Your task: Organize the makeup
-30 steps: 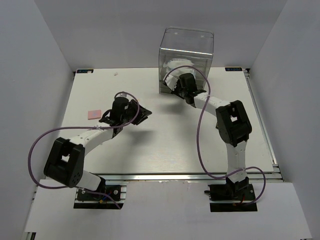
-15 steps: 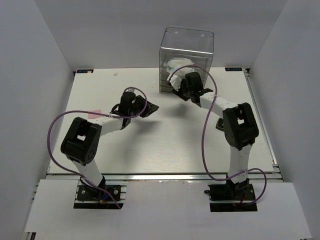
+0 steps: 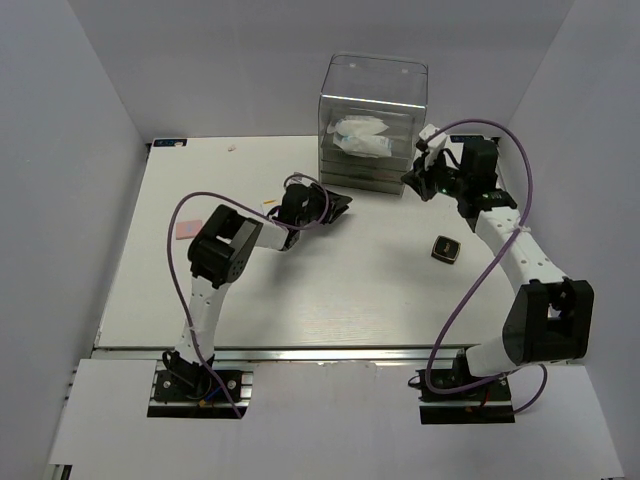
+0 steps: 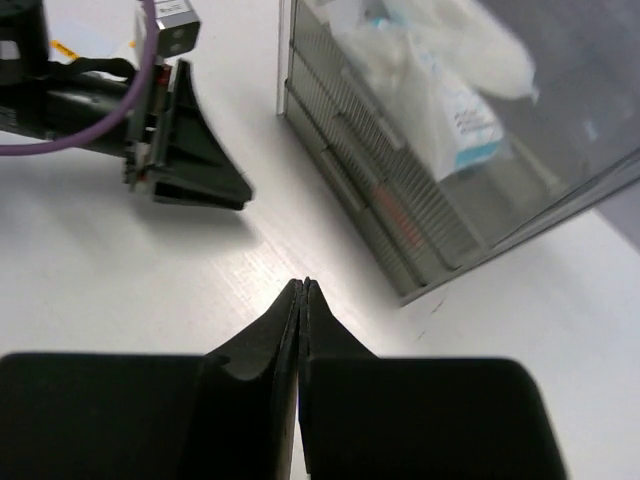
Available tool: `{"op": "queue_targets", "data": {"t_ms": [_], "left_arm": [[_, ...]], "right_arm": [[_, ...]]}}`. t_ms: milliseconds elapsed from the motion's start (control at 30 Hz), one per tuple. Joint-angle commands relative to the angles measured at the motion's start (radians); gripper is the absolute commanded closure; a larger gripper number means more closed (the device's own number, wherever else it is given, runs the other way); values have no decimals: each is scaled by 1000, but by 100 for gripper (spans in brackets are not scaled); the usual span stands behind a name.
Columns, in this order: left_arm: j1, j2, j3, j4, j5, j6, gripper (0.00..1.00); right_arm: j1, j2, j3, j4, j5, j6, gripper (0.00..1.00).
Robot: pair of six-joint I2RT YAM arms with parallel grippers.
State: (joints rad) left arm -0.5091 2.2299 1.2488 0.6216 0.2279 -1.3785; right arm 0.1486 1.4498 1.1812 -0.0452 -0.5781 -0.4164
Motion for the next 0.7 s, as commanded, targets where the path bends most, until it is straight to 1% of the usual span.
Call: {"op": "queue_targets", "data": {"t_ms": [0, 33, 100, 167, 367, 500, 667], "left_arm": [[0, 61, 76, 176, -68, -97, 56], [0, 83, 98, 184, -68, -125, 54], [-2, 126, 158, 176, -79, -134, 51], [-6, 149, 204, 156, -94, -134, 49], [-11, 230, 258, 191, -171, -177, 49], [-9, 275, 316, 184, -174, -195, 49], [-9, 300, 324, 194, -188, -211, 49]], "right_arm": [[-27, -32, -46, 18, -71, 85, 100], [-44, -37, -52, 16, -72, 90, 100], [-63, -49, -69, 16, -78, 96, 100], [-86, -52, -75, 15, -85, 100, 100], [-122, -62, -91, -1, -89, 110, 100], [-138, -66, -104, -12, -88, 102, 100], [-138, -66, -126, -16, -92, 99, 100]]}}
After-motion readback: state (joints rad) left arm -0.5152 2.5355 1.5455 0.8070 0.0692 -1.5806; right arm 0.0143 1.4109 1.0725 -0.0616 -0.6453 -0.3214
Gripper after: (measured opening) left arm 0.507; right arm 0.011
